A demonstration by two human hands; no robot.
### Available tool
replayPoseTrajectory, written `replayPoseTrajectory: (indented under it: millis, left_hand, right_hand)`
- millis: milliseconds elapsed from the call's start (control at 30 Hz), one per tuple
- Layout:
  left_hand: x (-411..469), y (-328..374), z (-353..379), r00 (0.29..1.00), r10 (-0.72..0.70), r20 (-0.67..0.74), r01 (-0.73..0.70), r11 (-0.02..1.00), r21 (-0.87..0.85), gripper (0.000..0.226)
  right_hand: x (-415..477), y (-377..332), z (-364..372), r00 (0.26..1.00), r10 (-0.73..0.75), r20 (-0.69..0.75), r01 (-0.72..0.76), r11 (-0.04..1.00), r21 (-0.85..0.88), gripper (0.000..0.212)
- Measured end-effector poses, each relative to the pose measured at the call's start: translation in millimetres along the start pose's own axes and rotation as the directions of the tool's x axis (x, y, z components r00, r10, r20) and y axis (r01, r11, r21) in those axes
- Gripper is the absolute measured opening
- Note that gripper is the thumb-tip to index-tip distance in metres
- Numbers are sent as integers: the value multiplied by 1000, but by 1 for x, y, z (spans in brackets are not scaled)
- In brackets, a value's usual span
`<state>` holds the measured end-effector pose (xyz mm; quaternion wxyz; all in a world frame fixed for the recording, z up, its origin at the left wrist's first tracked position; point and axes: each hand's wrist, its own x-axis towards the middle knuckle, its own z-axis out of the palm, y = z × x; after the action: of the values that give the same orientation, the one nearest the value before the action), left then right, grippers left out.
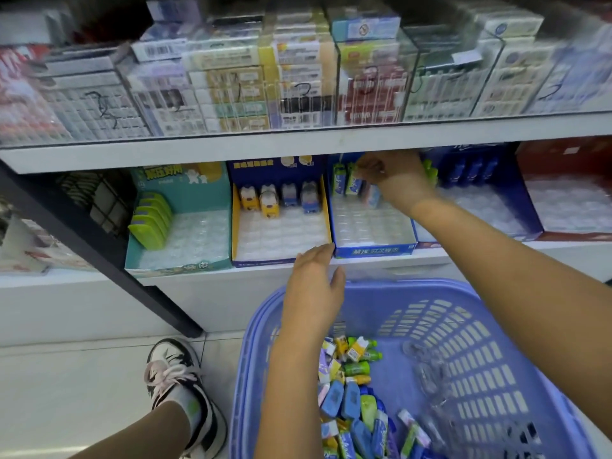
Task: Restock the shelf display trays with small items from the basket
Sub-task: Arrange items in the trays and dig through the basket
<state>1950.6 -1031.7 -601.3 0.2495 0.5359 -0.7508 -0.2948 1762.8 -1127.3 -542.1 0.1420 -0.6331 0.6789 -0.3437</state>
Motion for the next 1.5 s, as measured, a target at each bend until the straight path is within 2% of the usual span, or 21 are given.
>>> replayPoseTrajectory:
  millis: [67, 167, 267, 467, 633, 800, 900, 1000, 1033, 1100, 1133, 1200, 1233, 1300, 1367, 1400, 1433, 1500]
  left_hand:
    - [1, -1, 0, 1000, -12, 2, 12, 1000, -15, 45]
    - [1, 1, -2, 1000, -27, 9, 27, 999, -43, 44]
    - [0, 3, -2, 1000, -26, 11, 27, 999, -44, 44]
    - [0, 2, -2, 999, -31, 18, 32, 998, -45, 43]
    - [0, 2, 0, 999, -43, 8, 43, 998, -48, 43]
    - [-1, 1, -1, 1000, -28, 7, 28, 998, -54, 42]
    - [-6, 7, -5, 996, -11, -93, -1, 992, -126, 40]
    - [-13, 17, -13, 981, -6, -192, -41, 970, -242, 31]
    - [-14, 19, -13, 985, -3, -173, -42, 967, -252, 24]
    - [-13, 18, -8, 997, -5, -77, -12, 974, -225, 12]
    - [-12, 15, -2, 1000, -21, -4, 20, 982, -189, 11]
    - [-14, 9, 19, 979, -84, 186, 100, 992, -76, 11]
    - [-17, 5, 35, 951, -121, 283, 127, 992, -3, 13]
    - [-29, -5, 69, 871, -168, 461, 123, 984, 127, 18]
    - [-47, -18, 101, 765, -198, 613, 63, 970, 235, 26]
    - [-57, -25, 115, 708, -209, 674, 24, 962, 273, 31]
    - [-66, -32, 127, 660, -213, 720, -15, 955, 297, 38]
    - [-82, -45, 145, 602, -217, 768, -82, 940, 330, 50]
  right_hand:
    - [6, 3, 1, 999, -28, 36, 29, 999, -19, 16]
    - [14, 6, -5, 994, 33, 105, -36, 999, 28, 16]
    - [20, 9, -10, 981, 36, 190, -30, 999, -30, 16]
    - [25, 9, -20, 963, 51, 265, -34, 997, -65, 16]
    - [23, 3, -16, 952, 26, 306, 5, 995, -101, 19]
    - [22, -5, -7, 959, 38, 282, 40, 964, -264, 22]
    - [23, -11, -8, 951, 71, 302, 27, 951, -309, 25]
    - [13, -16, -13, 952, 41, 303, 95, 902, -421, 31]
    - [3, -16, -16, 960, 3, 279, 123, 893, -432, 34]
    - [-27, -12, -23, 969, -49, 243, 134, 928, -348, 29]
    - [-47, -8, -25, 959, -62, 278, 148, 941, -303, 25]
    - [-88, 8, -21, 888, -6, 459, 171, 932, -319, 21]
    - [-108, 19, -14, 825, 69, 561, 162, 922, -352, 20]
    - [-147, 44, 7, 646, 242, 724, 137, 896, -422, 17]
    - [-185, 72, 32, 429, 382, 818, 156, 861, -484, 19]
    - [-203, 85, 44, 326, 421, 846, 183, 850, -494, 28]
    - [-220, 97, 56, 248, 443, 862, 206, 845, -493, 37]
    - [-247, 118, 75, 167, 464, 870, 250, 834, -492, 53]
